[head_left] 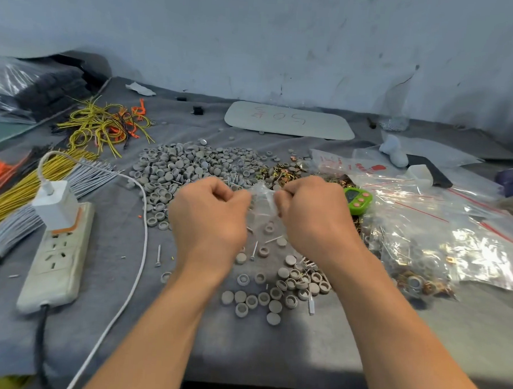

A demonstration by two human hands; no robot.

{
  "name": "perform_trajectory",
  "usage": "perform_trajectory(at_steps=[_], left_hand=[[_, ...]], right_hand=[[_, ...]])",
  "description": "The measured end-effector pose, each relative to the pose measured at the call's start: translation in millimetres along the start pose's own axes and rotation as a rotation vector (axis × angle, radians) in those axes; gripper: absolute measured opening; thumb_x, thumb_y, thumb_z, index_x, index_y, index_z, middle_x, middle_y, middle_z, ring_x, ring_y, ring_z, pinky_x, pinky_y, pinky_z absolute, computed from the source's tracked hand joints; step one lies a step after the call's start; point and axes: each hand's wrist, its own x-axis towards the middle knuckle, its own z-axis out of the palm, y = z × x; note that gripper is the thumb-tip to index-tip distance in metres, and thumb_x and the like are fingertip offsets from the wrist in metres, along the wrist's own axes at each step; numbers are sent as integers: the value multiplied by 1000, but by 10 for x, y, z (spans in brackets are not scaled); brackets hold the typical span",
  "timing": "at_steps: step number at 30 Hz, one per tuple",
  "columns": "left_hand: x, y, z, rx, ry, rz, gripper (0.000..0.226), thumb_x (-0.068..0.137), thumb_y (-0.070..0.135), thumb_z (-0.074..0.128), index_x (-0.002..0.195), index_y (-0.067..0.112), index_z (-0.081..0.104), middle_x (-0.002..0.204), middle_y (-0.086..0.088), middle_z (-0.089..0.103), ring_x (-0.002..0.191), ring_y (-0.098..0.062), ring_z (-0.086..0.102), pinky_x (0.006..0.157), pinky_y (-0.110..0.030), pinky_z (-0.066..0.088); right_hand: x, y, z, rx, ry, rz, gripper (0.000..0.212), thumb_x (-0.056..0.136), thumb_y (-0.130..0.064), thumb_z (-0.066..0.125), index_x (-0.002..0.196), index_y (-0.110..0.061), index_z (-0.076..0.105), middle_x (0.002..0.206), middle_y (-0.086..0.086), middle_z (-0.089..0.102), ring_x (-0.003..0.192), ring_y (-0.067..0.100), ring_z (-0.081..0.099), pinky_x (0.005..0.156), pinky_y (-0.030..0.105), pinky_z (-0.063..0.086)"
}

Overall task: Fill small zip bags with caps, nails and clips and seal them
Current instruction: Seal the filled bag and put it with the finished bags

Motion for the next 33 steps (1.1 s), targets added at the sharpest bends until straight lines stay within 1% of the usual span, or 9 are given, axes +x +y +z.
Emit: perform_trajectory(at_steps=[4, 7, 12, 15, 18, 23, 26, 29, 33], left_hand=[[12, -85, -100, 185, 127, 145, 23, 76, 27, 72, 62, 19, 55, 51, 5, 53, 51, -10, 52, 50, -26, 37], [-37, -72, -123, 247, 154, 319, 18, 76, 29, 76, 70, 24, 59, 55, 10, 54, 52, -11, 52, 53, -27, 42], [-149, -96, -51, 257, 18, 604, 21, 71, 10, 82, 79, 27, 72, 63, 12, 62, 58, -9, 56, 56, -24, 45], [-214, -60, -11, 192, 13, 777, 22, 75, 3, 73, 87, 21, 76, 77, 8, 71, 73, -8, 60, 68, -20, 46], [-332, 30, 4, 136, -28, 894, 41, 78, 0, 64, 112, 18, 74, 90, 6, 66, 86, -15, 60, 79, -26, 48], [-337, 119, -21, 369, -30, 739, 74, 75, 14, 68, 146, 20, 47, 139, -2, 52, 123, -26, 51, 105, -38, 36], [-306, 87, -35, 401, -12, 594, 66, 68, 6, 76, 131, 19, 64, 110, -3, 63, 100, -27, 57, 90, -38, 37], [-326, 83, -60, 380, 34, 686, 50, 63, 3, 57, 105, 19, 77, 77, 2, 61, 73, -28, 58, 73, -39, 40], [-387, 175, -14, 410, 77, 655, 54, 68, 12, 46, 112, 17, 78, 74, -1, 64, 66, -29, 58, 66, -37, 41]], right_hand=[[-107, 30, 18, -6, 47, -69, 44, 102, -27, 60, 60, -14, 58, 51, -6, 56, 47, 13, 48, 49, 26, 39], [-133, 48, 79, -140, 54, -56, 28, 95, -36, 69, 70, -22, 68, 65, -5, 68, 66, 21, 66, 65, 31, 52], [-96, 116, 132, -255, 102, 106, 24, 91, -50, 67, 92, -26, 71, 86, -1, 72, 87, 29, 67, 77, 37, 51], [-73, 198, 111, 41, 90, 107, 20, 96, -36, 65, 85, -23, 73, 76, -1, 71, 78, 26, 67, 69, 34, 50], [-79, 223, 86, 333, -3, 16, 31, 93, -9, 65, 67, -26, 72, 61, -8, 67, 58, 9, 60, 58, 30, 46], [-69, 217, 82, 959, -195, -51, 33, 80, 24, 62, 70, -6, 72, 70, 16, 69, 63, 20, 61, 62, 33, 48], [-69, 296, 58, 789, -180, -45, 36, 81, 19, 66, 65, -13, 70, 64, 7, 68, 58, 17, 58, 58, 31, 48], [-55, 269, 54, 320, -42, -44, 20, 78, -4, 75, 67, -20, 73, 60, -6, 70, 56, 11, 63, 57, 27, 50], [-105, 185, 67, 52, 135, 2, 4, 74, -26, 74, 74, -26, 70, 69, -10, 70, 72, 18, 68, 72, 37, 59]])
